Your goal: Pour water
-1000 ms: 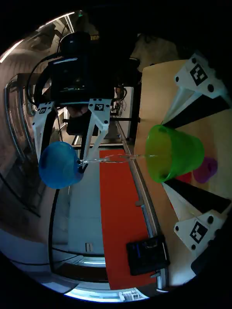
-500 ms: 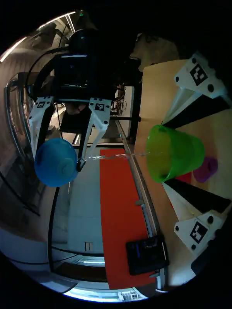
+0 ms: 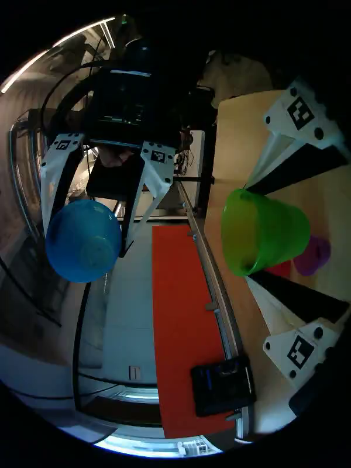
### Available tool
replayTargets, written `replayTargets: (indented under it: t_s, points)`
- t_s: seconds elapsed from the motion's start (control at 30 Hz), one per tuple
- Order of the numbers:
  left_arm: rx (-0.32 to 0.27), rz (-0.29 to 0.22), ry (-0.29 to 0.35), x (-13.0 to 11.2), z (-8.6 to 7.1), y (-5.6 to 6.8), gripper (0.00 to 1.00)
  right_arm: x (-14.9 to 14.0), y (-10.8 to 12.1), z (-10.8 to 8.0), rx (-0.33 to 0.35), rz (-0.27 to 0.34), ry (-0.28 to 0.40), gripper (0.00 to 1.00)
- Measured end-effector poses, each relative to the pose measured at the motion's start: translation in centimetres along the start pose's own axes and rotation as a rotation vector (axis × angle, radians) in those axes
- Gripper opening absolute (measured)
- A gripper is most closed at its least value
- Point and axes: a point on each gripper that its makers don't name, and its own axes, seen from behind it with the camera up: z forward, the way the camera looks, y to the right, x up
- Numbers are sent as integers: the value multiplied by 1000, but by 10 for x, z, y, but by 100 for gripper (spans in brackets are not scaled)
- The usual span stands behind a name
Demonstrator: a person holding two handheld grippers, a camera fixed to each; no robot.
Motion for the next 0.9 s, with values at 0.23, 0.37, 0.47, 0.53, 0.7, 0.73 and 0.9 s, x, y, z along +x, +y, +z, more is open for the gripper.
replayTargets:
  t_s: [0.23, 0.37, 0.47, 0.53, 0.7, 0.73, 0.9]
  points:
    - [3, 3, 5, 3, -1, -1, 85, -7, -7, -5, 7, 167, -10, 92]
    - [4, 9, 7, 4, -2, 0, 86, -14, -13, -10, 4, 338, -25, 92]
    - [6, 13, 7, 4, -3, 0, 86, -21, -18, -15, 2, 492, -42, 92]
    - [7, 14, 7, 5, -3, 0, 86, -23, -21, -18, 1, 606, -52, 92]
    - [13, 17, 8, 7, -4, -2, 86, -24, -31, -23, 16, 874, -73, 92]
    - [15, 18, 8, 7, -5, -2, 86, -23, -33, -24, 19, 927, -75, 92]
    - [23, 22, 7, 7, -7, -6, 86, -17, -42, -28, 37, 1159, -88, 92]
